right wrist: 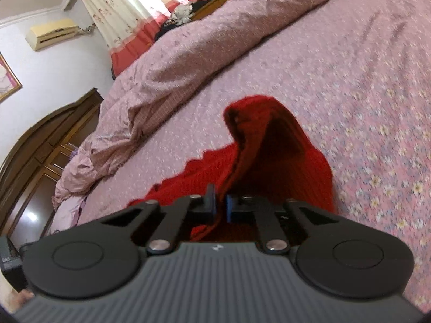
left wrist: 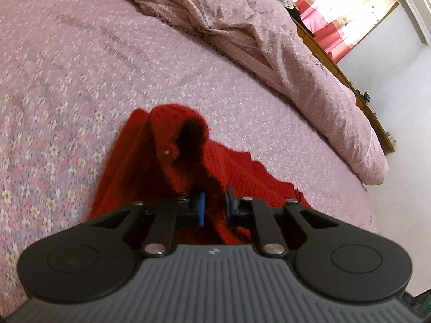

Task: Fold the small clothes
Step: 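Grasp the folded edge with both grippers, fold it over, open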

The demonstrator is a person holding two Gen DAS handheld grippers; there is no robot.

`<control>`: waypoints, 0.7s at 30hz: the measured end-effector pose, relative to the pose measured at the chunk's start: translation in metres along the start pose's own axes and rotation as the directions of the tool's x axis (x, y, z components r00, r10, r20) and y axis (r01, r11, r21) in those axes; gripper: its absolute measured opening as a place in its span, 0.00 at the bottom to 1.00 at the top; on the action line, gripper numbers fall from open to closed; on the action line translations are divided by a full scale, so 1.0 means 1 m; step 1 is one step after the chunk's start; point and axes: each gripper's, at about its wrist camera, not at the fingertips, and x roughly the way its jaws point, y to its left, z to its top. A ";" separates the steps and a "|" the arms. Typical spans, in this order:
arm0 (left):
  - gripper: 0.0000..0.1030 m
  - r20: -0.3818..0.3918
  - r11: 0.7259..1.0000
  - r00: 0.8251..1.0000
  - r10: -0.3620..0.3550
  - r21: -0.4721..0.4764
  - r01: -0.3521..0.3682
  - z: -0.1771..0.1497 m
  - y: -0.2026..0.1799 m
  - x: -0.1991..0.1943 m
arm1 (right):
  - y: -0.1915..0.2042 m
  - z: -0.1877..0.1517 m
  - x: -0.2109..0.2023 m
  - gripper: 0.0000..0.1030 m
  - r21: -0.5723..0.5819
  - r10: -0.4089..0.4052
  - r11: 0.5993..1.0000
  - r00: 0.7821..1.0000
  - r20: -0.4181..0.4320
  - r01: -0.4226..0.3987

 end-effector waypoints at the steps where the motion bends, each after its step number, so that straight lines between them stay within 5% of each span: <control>1: 0.15 0.009 1.000 1.000 -0.004 0.002 0.004 0.003 -0.002 0.000 | 0.002 0.004 0.000 0.09 0.001 0.008 1.000 1.000 0.012 -0.008; 9: 0.15 0.056 0.998 0.998 -0.001 0.068 -0.003 0.034 -0.025 0.016 | 0.010 0.030 0.018 0.09 0.004 0.027 1.000 0.998 0.060 -0.027; 16: 0.18 0.016 0.977 0.995 0.102 0.188 -0.103 0.047 -0.039 0.043 | 0.011 0.044 0.050 0.13 -0.019 -0.012 1.000 0.999 0.041 0.013; 21: 0.42 0.041 0.957 0.988 0.151 0.245 -0.157 0.052 -0.046 0.040 | 0.015 0.041 0.052 0.23 -0.087 -0.039 0.995 0.998 0.047 0.043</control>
